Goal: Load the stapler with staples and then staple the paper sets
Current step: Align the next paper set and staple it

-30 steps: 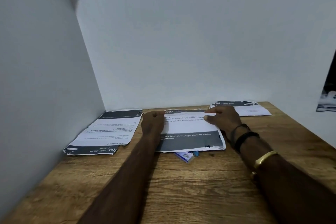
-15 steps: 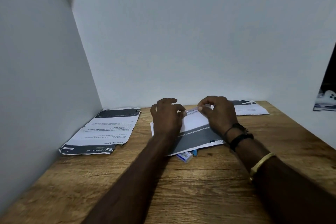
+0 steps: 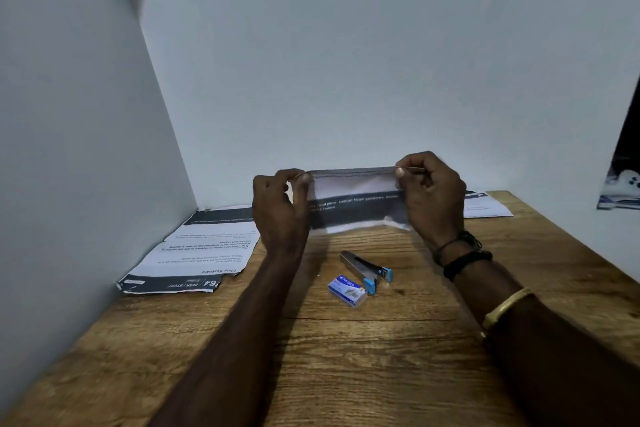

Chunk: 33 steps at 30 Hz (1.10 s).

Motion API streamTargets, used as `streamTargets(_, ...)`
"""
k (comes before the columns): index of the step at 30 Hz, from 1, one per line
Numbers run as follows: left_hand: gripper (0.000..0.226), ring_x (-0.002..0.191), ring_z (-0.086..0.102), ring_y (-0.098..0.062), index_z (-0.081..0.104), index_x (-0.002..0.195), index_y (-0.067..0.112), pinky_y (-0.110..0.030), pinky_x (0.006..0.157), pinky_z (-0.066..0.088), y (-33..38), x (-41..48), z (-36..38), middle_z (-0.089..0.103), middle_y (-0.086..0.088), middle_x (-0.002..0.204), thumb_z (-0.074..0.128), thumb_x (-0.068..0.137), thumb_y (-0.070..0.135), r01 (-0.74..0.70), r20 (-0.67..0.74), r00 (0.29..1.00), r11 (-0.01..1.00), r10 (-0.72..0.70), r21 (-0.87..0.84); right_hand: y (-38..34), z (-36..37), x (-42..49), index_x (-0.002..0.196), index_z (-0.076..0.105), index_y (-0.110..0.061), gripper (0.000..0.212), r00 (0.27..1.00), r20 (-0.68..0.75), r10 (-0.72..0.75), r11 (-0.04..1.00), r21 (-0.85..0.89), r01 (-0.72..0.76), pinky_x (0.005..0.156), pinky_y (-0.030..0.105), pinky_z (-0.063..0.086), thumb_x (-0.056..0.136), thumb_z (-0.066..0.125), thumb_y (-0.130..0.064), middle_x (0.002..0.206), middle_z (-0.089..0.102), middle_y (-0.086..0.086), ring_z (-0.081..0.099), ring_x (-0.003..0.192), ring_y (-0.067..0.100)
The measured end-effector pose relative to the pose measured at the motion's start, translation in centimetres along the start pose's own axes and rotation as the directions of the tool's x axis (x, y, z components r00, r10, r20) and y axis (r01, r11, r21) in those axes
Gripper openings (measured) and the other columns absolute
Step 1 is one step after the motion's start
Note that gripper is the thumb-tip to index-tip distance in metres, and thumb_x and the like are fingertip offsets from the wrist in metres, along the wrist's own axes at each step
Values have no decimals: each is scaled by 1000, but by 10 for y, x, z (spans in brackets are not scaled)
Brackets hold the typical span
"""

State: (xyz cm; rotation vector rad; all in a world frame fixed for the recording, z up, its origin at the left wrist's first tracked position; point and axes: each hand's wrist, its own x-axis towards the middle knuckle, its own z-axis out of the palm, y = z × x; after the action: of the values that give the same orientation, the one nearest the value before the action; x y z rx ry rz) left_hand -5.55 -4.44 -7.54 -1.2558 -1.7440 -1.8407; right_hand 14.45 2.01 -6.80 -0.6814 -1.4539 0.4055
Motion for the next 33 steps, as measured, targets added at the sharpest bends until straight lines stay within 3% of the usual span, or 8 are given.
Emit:
streamTargets(4,40,71,71,-21,69,99,22,-33,66,54,-3,-4,-3,72,-3,77,45,102,53,244,75,969,953,-234,-180,-1,-2,-2,90,72,-5,3,1000,10,-6,1000,-13,7,70,10,50,89,68,-5,85,71,1,65,78,8)
streamTargets(7,49,75,78,-29,67,107,18,-33,59,60,-8,2,-2,78,-13,89,40,101,58,637,325,770,633,-549,-440,5,-2,-3,83,71,-7,6,998,54,41,998,-50,-38,68,21,51,86,68,-4,82,72,3,66,76,14)
streamTargets(9,29,77,76,-30,68,105,14,-32,61,62,-13,4,-2,75,-13,95,54,101,39,739,431,671,496,-603,-456,12,-3,-4,80,72,-8,8,988,128,88,993,-84,-78,67,24,51,86,67,-6,80,73,2,67,71,15)
streamTargets(11,9,79,72,-28,71,98,15,-32,66,61,-22,1,-1,71,-7,94,62,96,14,738,474,673,553,-567,-386,17,-4,-6,77,74,-9,12,958,223,181,979,-128,-156,67,26,52,86,67,-11,79,75,2,69,71,16)
streamTargets(16,37,90,70,-24,73,112,11,-44,84,63,-40,-15,13,72,-10,103,60,84,-9,773,525,595,611,-609,-168,24,-6,-13,78,78,-11,15,773,477,417,838,-531,-125,78,28,52,83,65,-17,87,78,1,69,92,20)
streamTargets(22,25,108,70,-27,78,103,15,-45,101,55,-56,-20,25,76,-10,110,78,79,8,678,392,695,730,-603,-79,-4,-1,-13,73,74,-27,14,752,456,476,698,-716,-7,93,40,50,74,70,-41,84,74,-11,66,97,22)
streamTargets(28,34,103,72,-25,78,106,16,-42,98,58,-57,-20,25,76,-7,111,75,74,3,664,314,726,743,-612,-86,-22,8,-19,102,73,-25,72,669,506,545,520,-829,204,109,51,29,66,56,-85,111,70,-3,55,120,30)
streamTargets(33,21,104,71,-23,80,98,18,-41,100,55,-53,-22,25,78,-5,106,81,77,15,623,264,765,779,-587,-70,-38,10,-24,85,75,-24,57,538,634,555,624,-746,235,101,46,38,68,68,-77,85,70,-11,64,100,19)
